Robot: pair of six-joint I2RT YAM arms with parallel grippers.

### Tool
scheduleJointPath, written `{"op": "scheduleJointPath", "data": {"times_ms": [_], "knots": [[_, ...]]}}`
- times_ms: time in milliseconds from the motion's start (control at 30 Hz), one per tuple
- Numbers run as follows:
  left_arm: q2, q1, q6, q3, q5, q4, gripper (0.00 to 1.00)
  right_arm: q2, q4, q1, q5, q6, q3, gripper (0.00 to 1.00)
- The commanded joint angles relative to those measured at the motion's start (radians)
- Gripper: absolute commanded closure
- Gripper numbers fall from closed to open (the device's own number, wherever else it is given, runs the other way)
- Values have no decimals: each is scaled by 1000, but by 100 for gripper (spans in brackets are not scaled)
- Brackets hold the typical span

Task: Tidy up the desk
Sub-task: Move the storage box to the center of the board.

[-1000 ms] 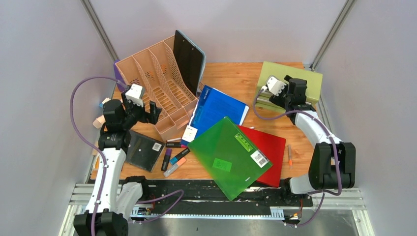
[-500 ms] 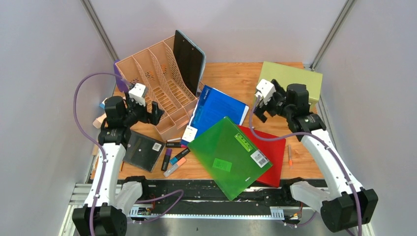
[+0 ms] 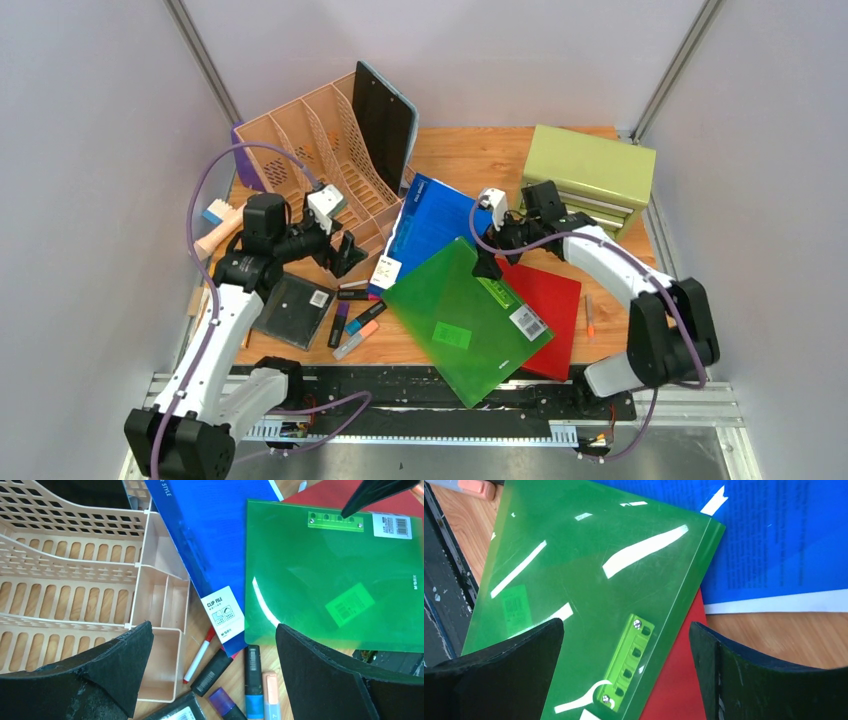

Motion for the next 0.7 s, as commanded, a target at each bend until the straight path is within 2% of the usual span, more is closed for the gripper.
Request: {"op": "scheduleJointPath", "data": {"times_ms": [0,100,200,300,467,667], "knots": [[8,-31,69,-4,21,-2,0,120,20,6,-78,42,109,2],[41,-90,183,-10,-27,-26,0,200,19,5,-87,48,168,3],[72,-200,338,-34,-124,-41,0,266,19,6,-106,66,212,3],[121,-308,432,-68,-187,-16,0,326,11,5,-110,76,248,3],[155,-445,521,-180,-265,132,0,383,-16,4,-123,71,283,4],[162,-578,608,-358,-344,387,0,427,-44,5,-163,78,307,5]]}}
